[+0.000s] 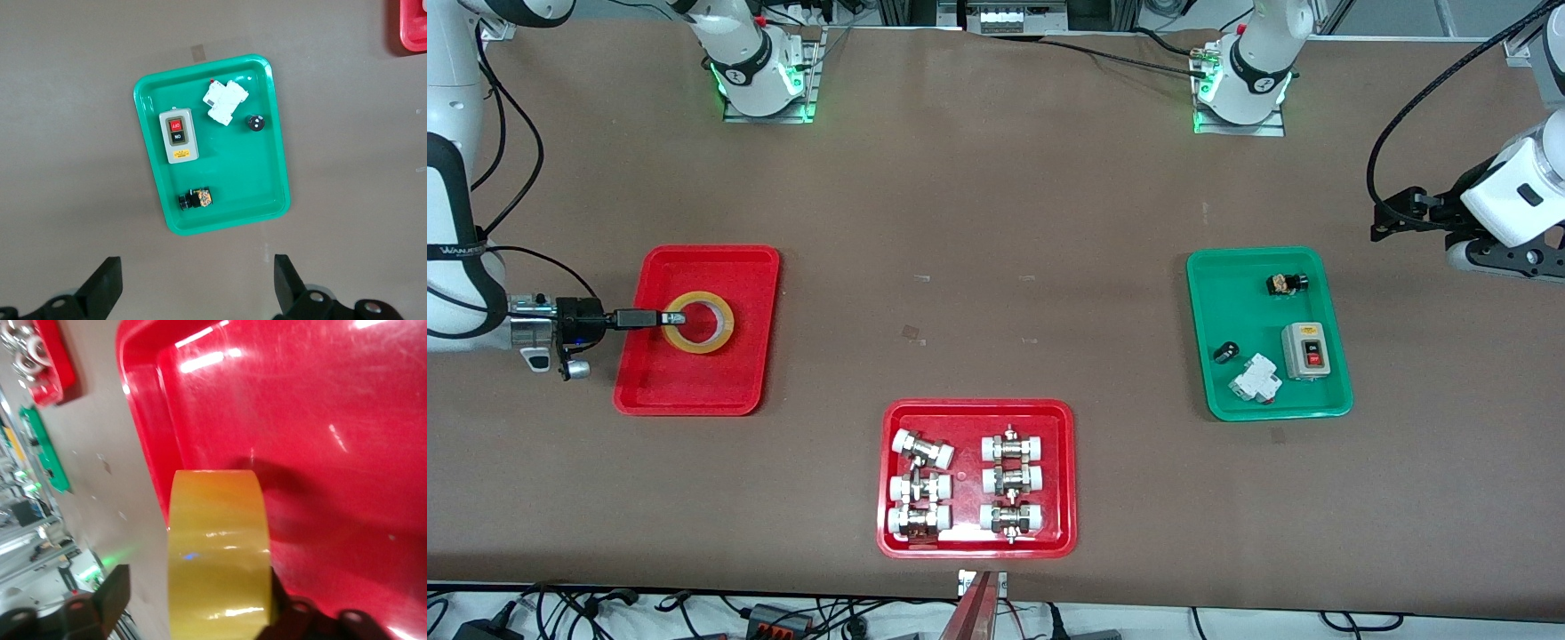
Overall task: Left arm passes tape to right arm into tray
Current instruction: 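Lower the tape into the red tray and open the right gripper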
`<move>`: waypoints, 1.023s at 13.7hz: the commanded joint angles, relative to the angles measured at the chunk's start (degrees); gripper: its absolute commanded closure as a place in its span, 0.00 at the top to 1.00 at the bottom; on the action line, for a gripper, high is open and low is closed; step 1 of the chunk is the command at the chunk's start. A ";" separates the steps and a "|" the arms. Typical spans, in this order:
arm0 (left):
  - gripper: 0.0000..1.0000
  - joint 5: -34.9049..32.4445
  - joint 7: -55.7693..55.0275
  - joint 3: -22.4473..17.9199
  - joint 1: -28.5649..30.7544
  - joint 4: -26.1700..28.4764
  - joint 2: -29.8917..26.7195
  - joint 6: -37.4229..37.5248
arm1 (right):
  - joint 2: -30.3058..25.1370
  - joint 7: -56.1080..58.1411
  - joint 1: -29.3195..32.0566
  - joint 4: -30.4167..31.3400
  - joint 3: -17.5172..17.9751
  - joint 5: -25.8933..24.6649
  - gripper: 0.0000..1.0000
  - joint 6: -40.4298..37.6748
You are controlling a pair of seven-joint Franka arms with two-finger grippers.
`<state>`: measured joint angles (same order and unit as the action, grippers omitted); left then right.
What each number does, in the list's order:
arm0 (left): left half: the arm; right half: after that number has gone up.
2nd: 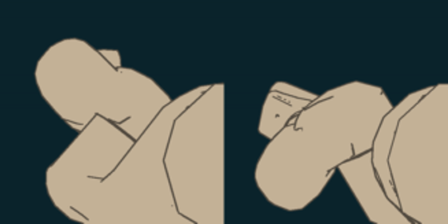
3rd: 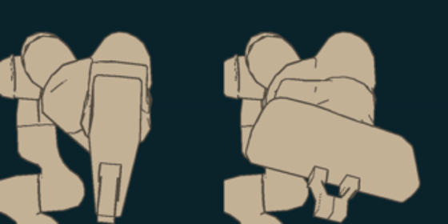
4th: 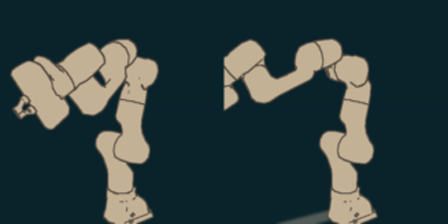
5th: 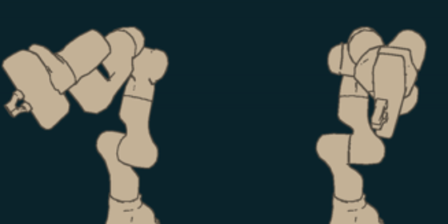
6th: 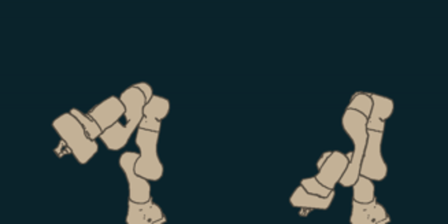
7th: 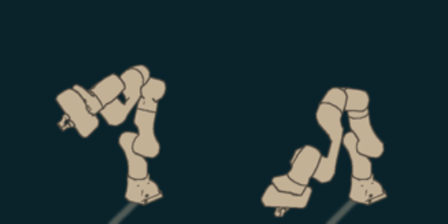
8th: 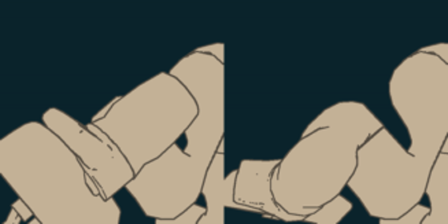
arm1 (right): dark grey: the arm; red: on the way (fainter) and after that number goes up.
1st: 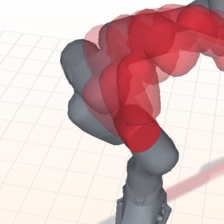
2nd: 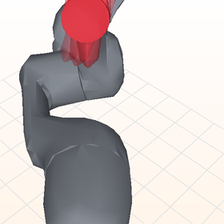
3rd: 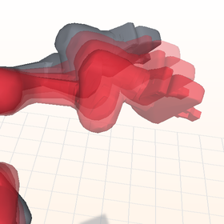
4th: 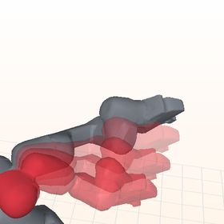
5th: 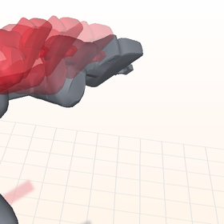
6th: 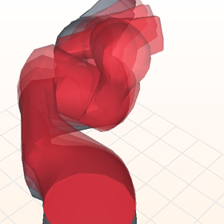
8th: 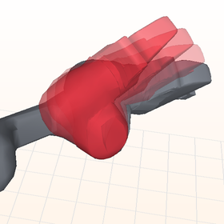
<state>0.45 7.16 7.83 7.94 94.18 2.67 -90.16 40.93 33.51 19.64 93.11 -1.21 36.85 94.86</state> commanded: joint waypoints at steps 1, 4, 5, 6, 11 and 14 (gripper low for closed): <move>1.00 0.87 0.75 0.17 0.14 -0.66 -0.65 1.47 | -0.50 0.59 -1.70 -0.56 0.42 -5.45 1.00 0.84; 1.00 0.96 0.75 0.17 0.14 -0.84 -0.74 2.53 | -1.11 0.59 -3.73 -0.47 0.50 -9.06 1.00 2.25; 1.00 0.96 0.84 0.25 0.14 -0.84 -0.83 2.62 | -1.11 0.59 -4.16 -0.47 0.68 -9.68 1.00 3.04; 1.00 0.96 0.84 0.52 0.06 -0.93 -0.83 2.62 | -1.11 0.77 -4.78 -0.47 0.68 -9.86 1.00 3.74; 1.00 0.87 0.75 2.98 0.23 -1.63 -0.83 2.62 | -2.25 1.38 -6.98 -0.65 0.77 -16.71 1.00 8.05; 1.00 0.96 0.75 2.89 0.41 -1.63 -0.65 2.53 | -5.15 0.86 -8.47 -0.65 0.68 -19.53 1.00 8.14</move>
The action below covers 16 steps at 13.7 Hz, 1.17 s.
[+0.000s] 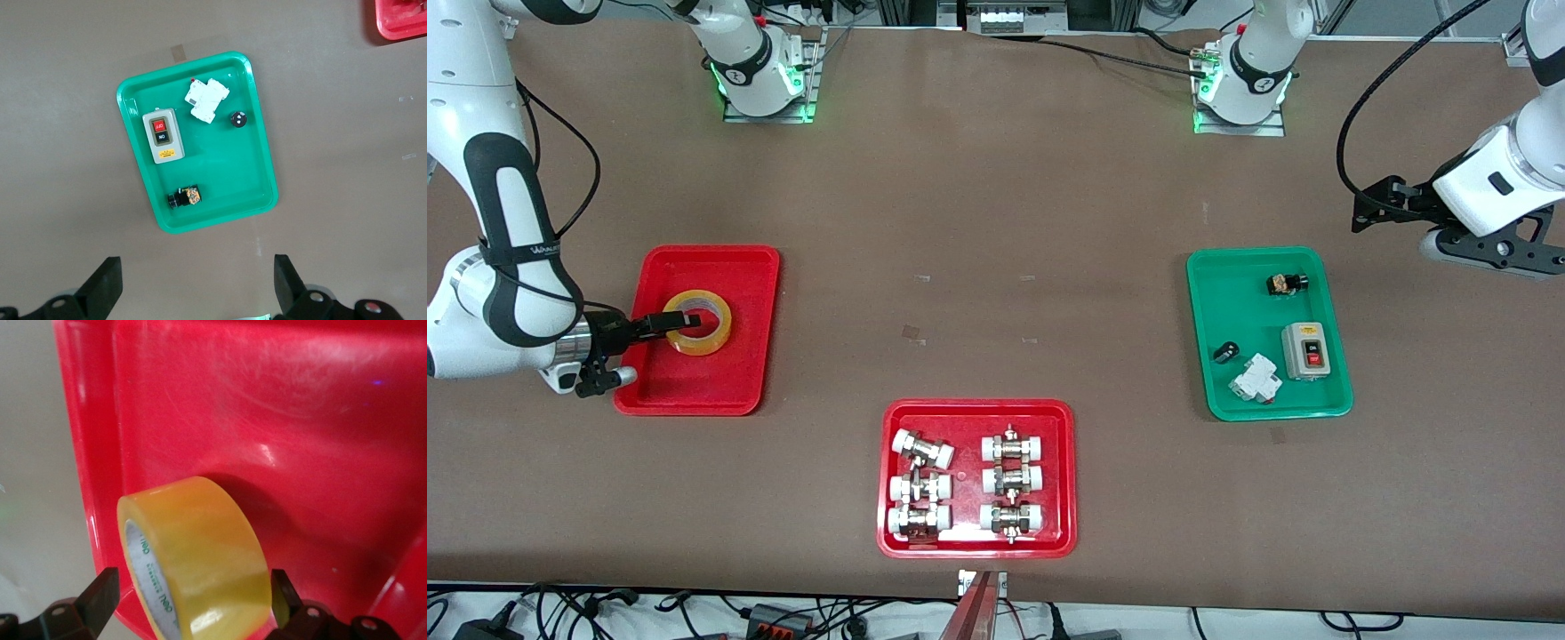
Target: Left arm passes tape to right arm into tray
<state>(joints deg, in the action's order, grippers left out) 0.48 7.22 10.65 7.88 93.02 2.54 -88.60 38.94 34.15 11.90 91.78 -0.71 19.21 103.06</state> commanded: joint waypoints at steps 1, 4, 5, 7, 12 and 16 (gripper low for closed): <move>1.00 0.93 0.69 0.07 0.55 -0.47 -0.52 0.88 | -4.21 -0.05 -1.17 0.68 0.18 -2.93 1.00 0.04; 1.00 0.93 0.69 0.07 0.64 -0.47 -0.52 0.88 | -7.81 -4.24 -3.19 0.50 -0.08 -3.73 1.00 0.12; 1.00 0.93 0.61 0.07 0.64 -0.47 -0.52 0.88 | -9.13 -9.66 -4.16 0.33 -0.17 -4.17 1.00 0.13; 1.00 0.93 0.61 0.07 0.82 -0.47 -0.52 0.88 | -10.90 -21.70 -6.79 -3.17 0.18 -9.33 1.00 -0.57; 1.00 0.93 0.69 0.07 0.73 -0.47 -0.52 0.71 | -16.33 -34.60 -13.04 -12.06 0.26 -21.57 1.00 -9.35; 1.00 0.93 0.61 0.16 0.82 -0.47 -0.52 0.62 | -18.11 -33.80 -12.52 -20.21 -0.26 -21.49 1.00 -15.06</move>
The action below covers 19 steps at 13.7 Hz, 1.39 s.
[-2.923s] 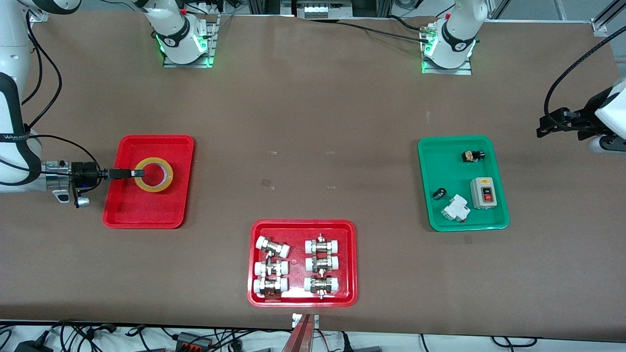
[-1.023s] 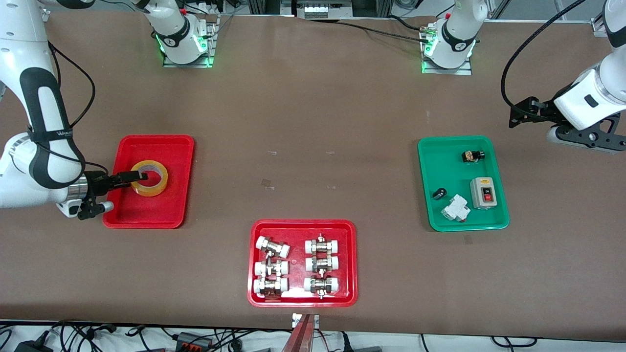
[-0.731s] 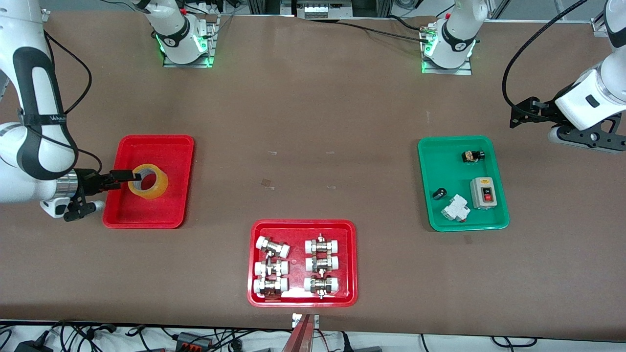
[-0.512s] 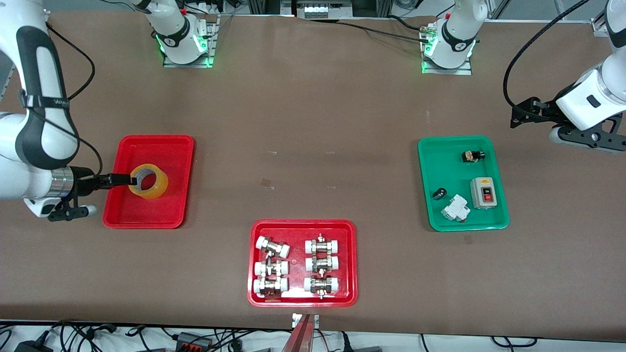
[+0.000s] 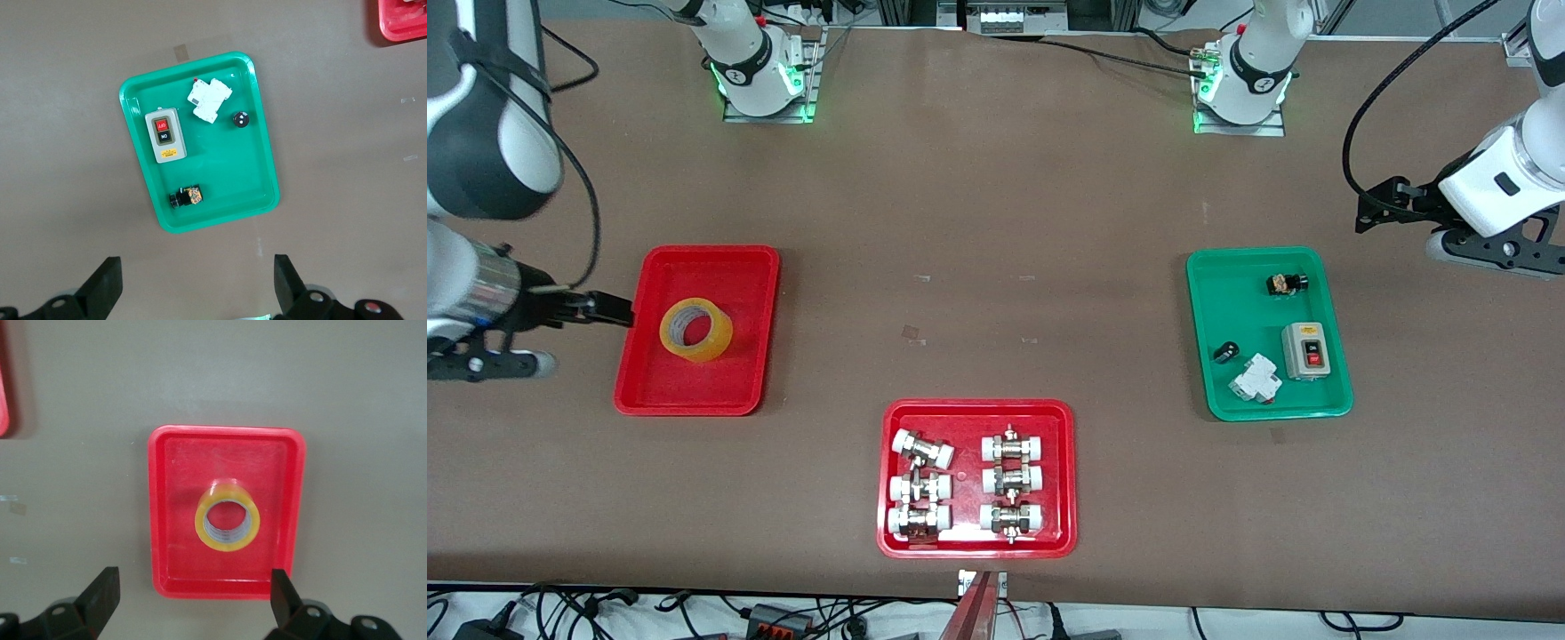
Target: Left arm passes tape to right arm into tray
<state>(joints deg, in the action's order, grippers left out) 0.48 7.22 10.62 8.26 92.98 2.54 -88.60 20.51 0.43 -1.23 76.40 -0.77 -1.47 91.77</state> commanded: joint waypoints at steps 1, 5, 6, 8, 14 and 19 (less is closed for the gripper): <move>1.00 0.93 0.69 0.11 0.44 -0.43 -0.52 0.62 | 0.32 -0.34 0.62 -7.12 -0.20 -0.81 1.00 -4.75; 1.00 0.93 0.61 0.11 0.44 -0.43 -0.52 0.62 | 0.14 -0.61 1.58 -7.58 -0.29 -0.11 1.00 -4.15; 1.00 0.93 0.61 0.11 0.44 -0.43 -0.52 0.62 | -0.81 -0.61 1.67 -7.58 -0.11 -0.11 1.00 -3.88; 1.00 0.93 0.61 0.11 0.44 -0.43 -0.52 0.62 | -1.18 -0.61 3.07 -7.32 0.32 0.24 1.00 -3.09; 1.00 0.93 0.61 0.11 0.44 -0.43 -0.52 0.62 | -6.79 1.32 4.31 -0.03 0.15 1.30 1.00 1.75; 1.00 0.93 0.61 0.11 0.44 -0.43 -0.52 0.62 | -18.11 1.41 3.96 17.87 0.24 -0.02 1.00 10.26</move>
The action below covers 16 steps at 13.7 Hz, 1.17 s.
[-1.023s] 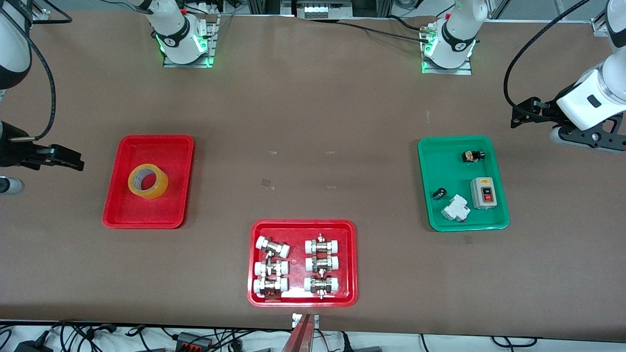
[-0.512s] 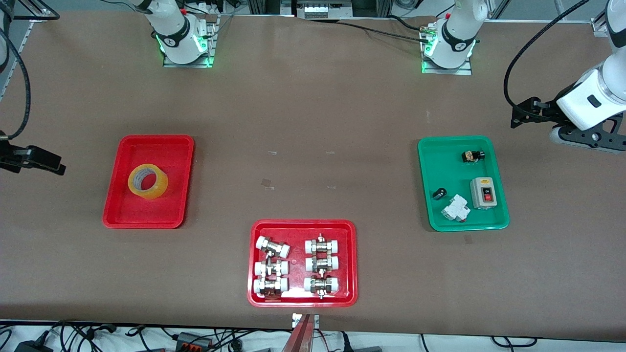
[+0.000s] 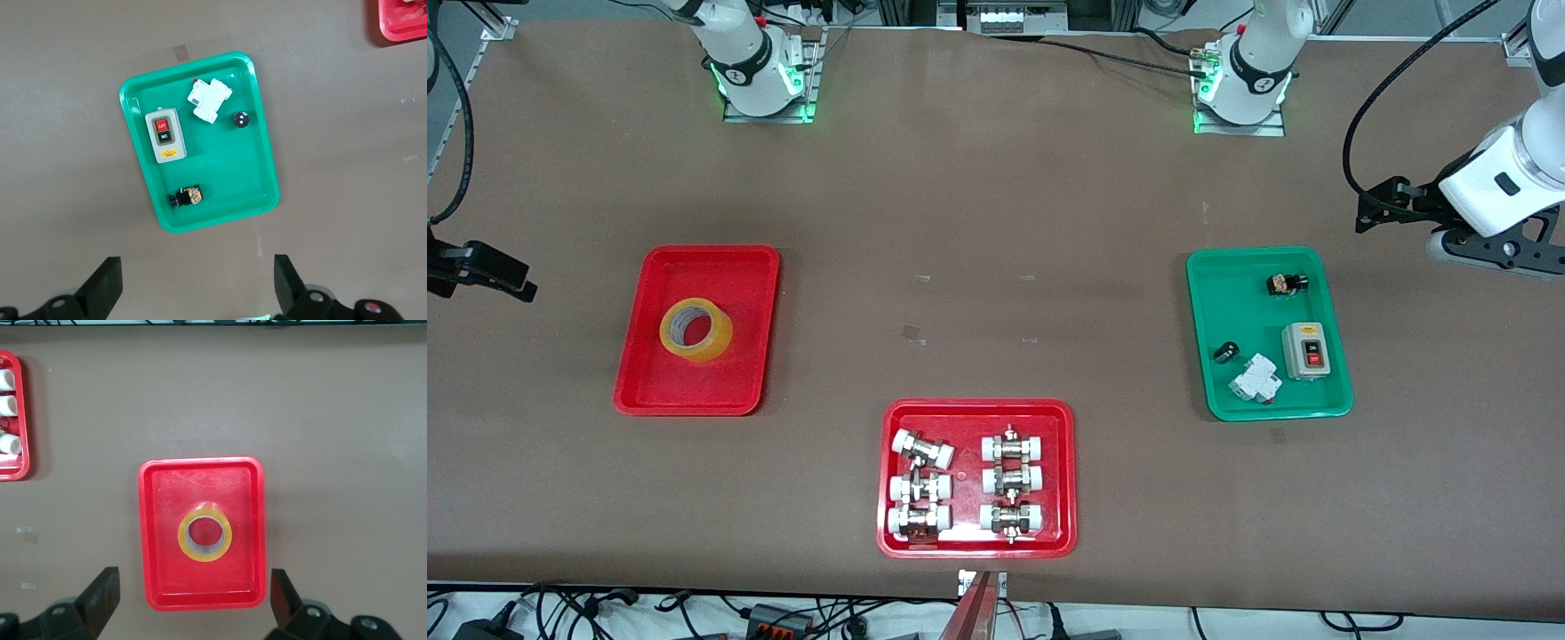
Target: Left arm passes tape to right arm into tray
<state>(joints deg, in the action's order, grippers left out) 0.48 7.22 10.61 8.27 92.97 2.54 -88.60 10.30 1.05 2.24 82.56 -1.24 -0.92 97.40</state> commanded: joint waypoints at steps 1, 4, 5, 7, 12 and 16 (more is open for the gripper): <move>1.00 0.93 0.61 0.11 0.43 -0.42 -0.52 0.62 | -9.05 0.89 0.48 13.31 0.71 -0.58 1.00 4.56; 1.00 0.93 0.69 0.11 0.43 -0.42 -0.52 0.62 | -10.21 2.12 0.39 13.77 0.89 -0.58 1.00 0.36; 1.00 0.93 0.61 0.11 0.43 -0.42 -0.52 0.71 | -10.38 2.29 0.48 13.59 0.89 -0.58 1.00 0.77; 1.00 0.93 0.69 0.11 0.43 -0.42 -0.52 0.62 | -10.21 2.29 0.66 13.42 0.89 0.03 1.00 1.13; 1.00 0.93 0.69 0.11 0.43 -0.77 -0.34 0.62 | -9.86 2.29 0.57 13.33 0.97 0.21 1.00 0.87; 1.00 0.93 0.69 0.11 0.51 -0.86 -0.26 0.62 | -10.12 2.29 0.57 13.33 0.89 0.13 1.00 0.60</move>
<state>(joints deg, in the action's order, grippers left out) 0.48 7.21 10.61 8.33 92.94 2.54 -88.60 1.22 2.49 2.24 95.10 -0.82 -0.96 98.23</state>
